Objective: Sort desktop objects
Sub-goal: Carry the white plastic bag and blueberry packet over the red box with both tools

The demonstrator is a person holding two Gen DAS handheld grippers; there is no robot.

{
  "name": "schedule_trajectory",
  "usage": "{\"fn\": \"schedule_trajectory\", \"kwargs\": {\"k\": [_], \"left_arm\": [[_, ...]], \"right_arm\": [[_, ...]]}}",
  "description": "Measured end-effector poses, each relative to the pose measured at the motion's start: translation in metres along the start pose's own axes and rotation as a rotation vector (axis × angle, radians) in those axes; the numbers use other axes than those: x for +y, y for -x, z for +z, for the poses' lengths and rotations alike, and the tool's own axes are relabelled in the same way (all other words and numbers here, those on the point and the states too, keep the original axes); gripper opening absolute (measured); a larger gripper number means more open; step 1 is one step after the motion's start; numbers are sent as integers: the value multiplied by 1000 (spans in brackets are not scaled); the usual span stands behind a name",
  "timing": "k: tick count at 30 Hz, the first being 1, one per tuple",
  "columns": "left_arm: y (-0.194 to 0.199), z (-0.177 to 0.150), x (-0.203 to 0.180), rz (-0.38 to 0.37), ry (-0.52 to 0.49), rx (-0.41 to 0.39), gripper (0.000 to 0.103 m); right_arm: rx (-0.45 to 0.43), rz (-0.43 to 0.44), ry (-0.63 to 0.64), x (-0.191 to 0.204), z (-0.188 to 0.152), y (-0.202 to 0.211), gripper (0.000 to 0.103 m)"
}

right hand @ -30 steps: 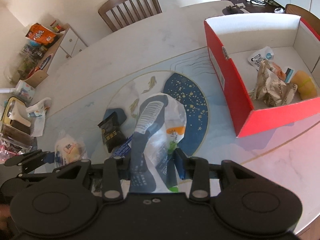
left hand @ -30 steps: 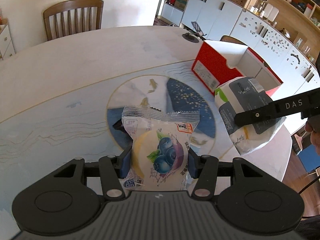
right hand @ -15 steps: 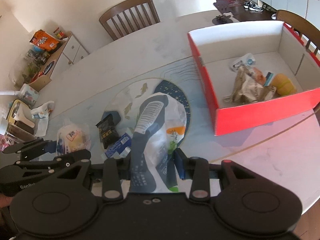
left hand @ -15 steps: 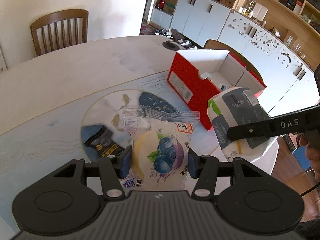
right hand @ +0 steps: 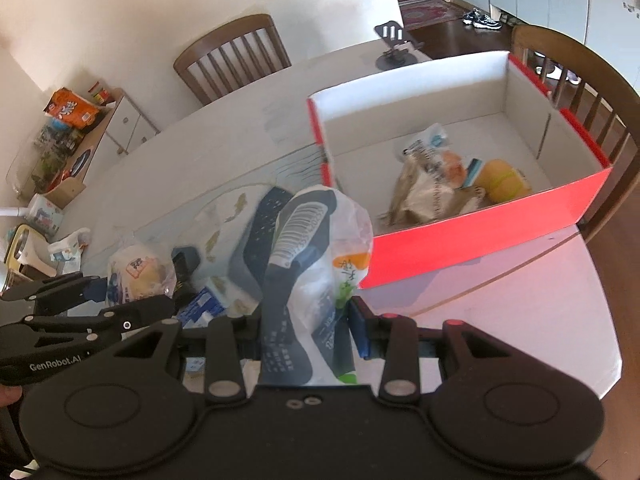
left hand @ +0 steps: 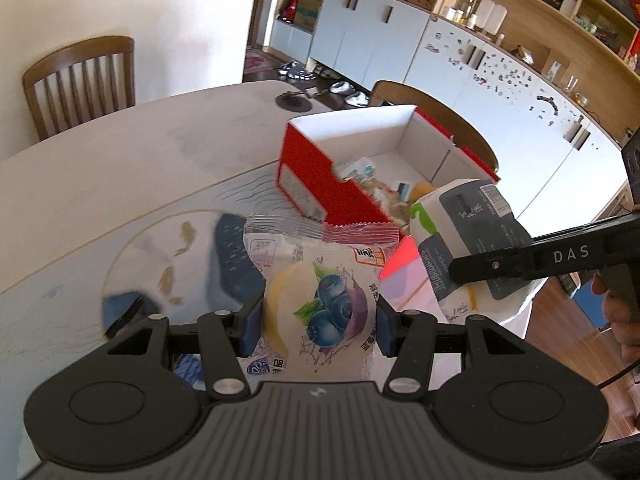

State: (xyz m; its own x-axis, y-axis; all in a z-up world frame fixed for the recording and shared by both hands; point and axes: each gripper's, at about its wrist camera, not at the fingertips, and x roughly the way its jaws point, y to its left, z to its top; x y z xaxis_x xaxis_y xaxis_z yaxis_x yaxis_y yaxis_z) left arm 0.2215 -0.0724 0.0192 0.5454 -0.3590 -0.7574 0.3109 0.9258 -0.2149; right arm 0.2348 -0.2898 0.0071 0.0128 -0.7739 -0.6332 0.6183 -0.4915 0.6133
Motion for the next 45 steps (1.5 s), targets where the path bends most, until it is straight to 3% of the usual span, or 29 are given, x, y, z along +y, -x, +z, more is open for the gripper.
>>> {"fn": "schedule_trajectory", "kwargs": {"k": [23,45], "left_arm": [[-62,62,-85,-41,-69,-17,53],[-117,107,-108,-25,-137,3,53]], "right_arm": [[-81,-36,-14,-79,37,29,38],[-116,-106,-37,-142,110,3,38]]}}
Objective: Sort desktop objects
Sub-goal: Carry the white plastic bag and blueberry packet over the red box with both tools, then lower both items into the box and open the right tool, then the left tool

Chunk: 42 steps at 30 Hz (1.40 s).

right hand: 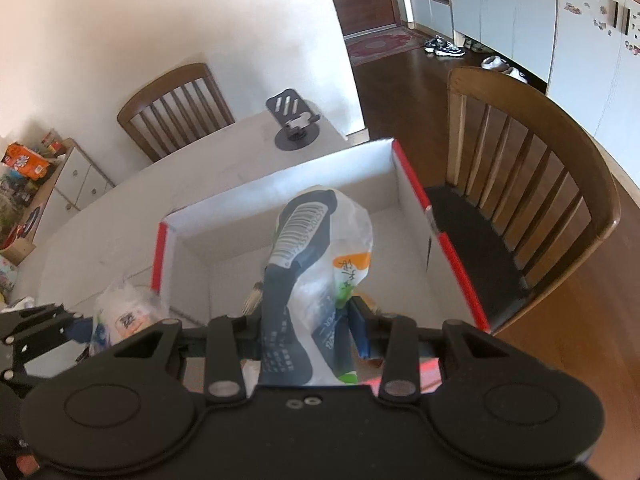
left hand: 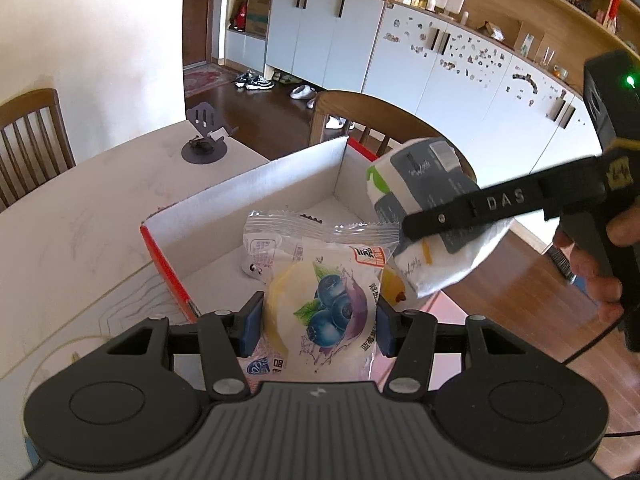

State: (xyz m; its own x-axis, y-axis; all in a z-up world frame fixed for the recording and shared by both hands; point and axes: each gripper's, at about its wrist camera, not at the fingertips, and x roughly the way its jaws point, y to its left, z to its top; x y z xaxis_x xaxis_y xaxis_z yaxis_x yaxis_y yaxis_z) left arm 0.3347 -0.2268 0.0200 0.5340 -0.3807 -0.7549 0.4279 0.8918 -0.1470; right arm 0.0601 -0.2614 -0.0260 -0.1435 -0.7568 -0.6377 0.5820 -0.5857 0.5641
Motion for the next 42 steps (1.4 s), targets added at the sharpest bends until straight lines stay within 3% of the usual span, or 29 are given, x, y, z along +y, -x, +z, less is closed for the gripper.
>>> {"fn": "schedule_trajectory", "kwargs": {"k": [16,29,42], "left_arm": [[-52,18,2,11,-39,60,53],[-81,16,-1,14,-74,136,53],[-96,6,5,-1,0,198,53]], "right_arm": [[36,-53,15,-10,31,-52,38],[141,-51,11,-16,42,-102,38],[171,-68,-21,-17,47,-132,38]]}}
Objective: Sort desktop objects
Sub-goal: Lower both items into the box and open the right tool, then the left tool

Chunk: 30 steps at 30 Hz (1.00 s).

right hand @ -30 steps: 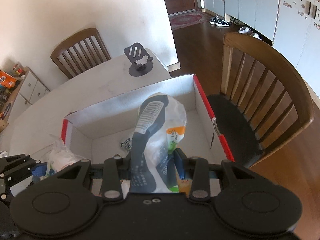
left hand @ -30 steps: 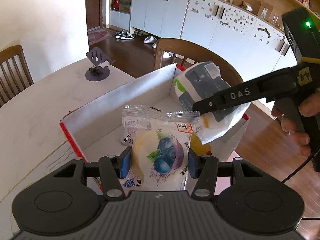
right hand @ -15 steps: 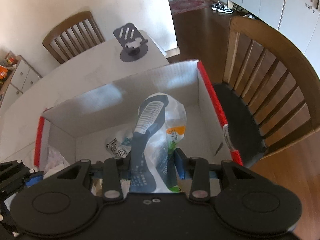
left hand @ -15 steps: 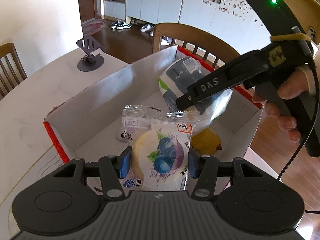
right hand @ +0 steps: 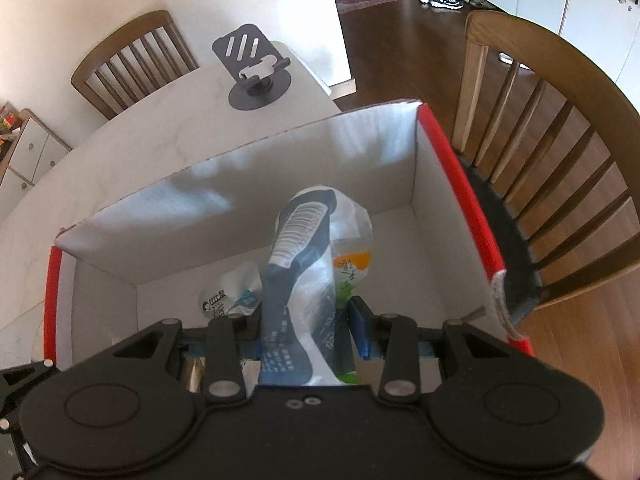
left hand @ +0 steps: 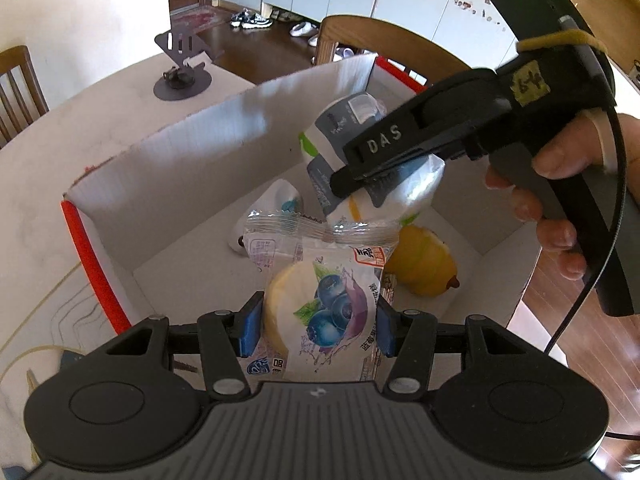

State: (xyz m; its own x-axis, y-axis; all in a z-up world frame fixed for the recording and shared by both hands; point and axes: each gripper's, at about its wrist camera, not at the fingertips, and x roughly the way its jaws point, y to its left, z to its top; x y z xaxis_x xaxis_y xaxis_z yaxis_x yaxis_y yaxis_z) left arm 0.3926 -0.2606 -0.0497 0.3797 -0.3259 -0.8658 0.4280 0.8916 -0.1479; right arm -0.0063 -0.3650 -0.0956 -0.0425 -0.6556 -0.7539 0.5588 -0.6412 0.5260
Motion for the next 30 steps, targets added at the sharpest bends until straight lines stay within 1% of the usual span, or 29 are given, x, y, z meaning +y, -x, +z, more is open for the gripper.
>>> {"fn": "schedule_trajectory", "kwargs": {"k": [9,14,21,23,25,27,28,30], "left_arm": [[-7,-3,2,-3,-1,17,53],[-9,-2,3,-6,4,15,53],[-4,-3,-2,-3,0,4,54],[-3,-4,-2,-8,3,4,58],[-2,-4,-3,-16,11,-5,59],[0,-3,-3,-23,7,-17,65],[-1,-2,-2,-24,4,-20,68],[2,-1,-3,-31,5,-29,71]], "right_arm": [[41,-20,29,4,2,-17,38],[46,-25,31,6,4,-23,39],[39,-28,22,4,6,-24,46],[34,-38,25,3,7,-23,49],[24,-42,22,3,6,-20,54],[15,-44,19,2,7,-16,58],[12,-35,16,1,7,-14,60],[5,-24,14,2,6,-8,62]]}}
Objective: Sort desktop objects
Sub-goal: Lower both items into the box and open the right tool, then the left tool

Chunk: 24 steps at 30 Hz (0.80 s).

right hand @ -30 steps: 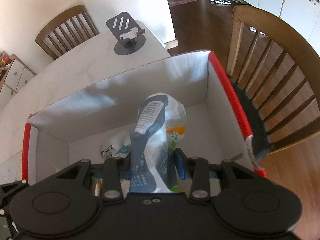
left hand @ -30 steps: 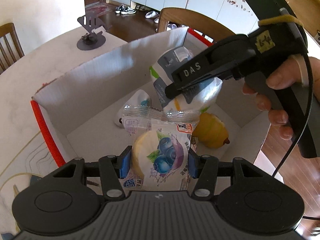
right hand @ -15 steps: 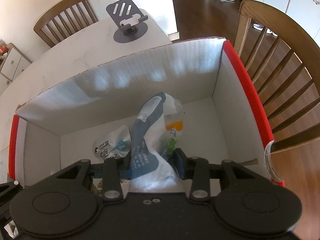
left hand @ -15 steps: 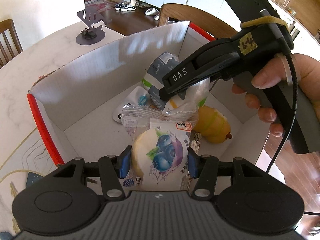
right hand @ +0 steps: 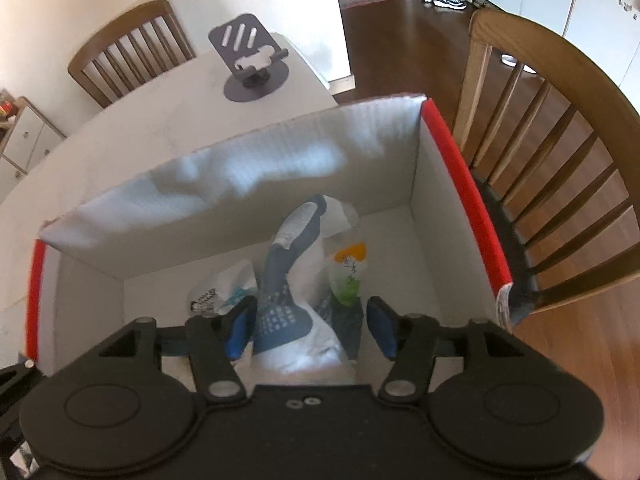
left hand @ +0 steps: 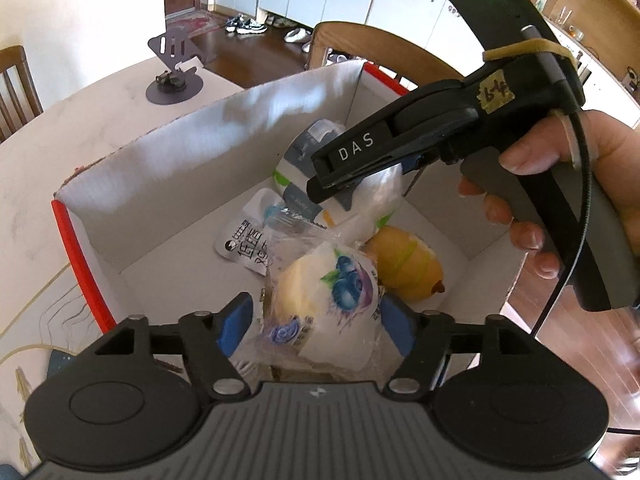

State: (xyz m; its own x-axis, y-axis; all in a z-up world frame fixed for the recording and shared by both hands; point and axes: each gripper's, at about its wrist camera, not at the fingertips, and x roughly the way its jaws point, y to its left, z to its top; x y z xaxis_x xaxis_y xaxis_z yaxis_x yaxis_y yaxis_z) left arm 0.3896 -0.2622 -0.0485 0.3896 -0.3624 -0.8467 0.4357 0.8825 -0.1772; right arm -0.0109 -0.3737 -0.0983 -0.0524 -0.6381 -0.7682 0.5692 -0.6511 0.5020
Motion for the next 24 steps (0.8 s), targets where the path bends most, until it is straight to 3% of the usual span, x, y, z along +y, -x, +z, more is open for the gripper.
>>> {"fn": "schedule_trajectory", "kwargs": {"k": [4,18,24], "left_arm": [[5,-1,-3,-15,-1,-23,79],[41,-7,-13,-55,5,-92,80],[61,-13,-13,-67,23,-137,80]], "right_arm": [[-25,9,9,4,-4,15,72],[-81,44,2,12,-14,54,72],[-109,57,12,18,-22,72,78]]}}
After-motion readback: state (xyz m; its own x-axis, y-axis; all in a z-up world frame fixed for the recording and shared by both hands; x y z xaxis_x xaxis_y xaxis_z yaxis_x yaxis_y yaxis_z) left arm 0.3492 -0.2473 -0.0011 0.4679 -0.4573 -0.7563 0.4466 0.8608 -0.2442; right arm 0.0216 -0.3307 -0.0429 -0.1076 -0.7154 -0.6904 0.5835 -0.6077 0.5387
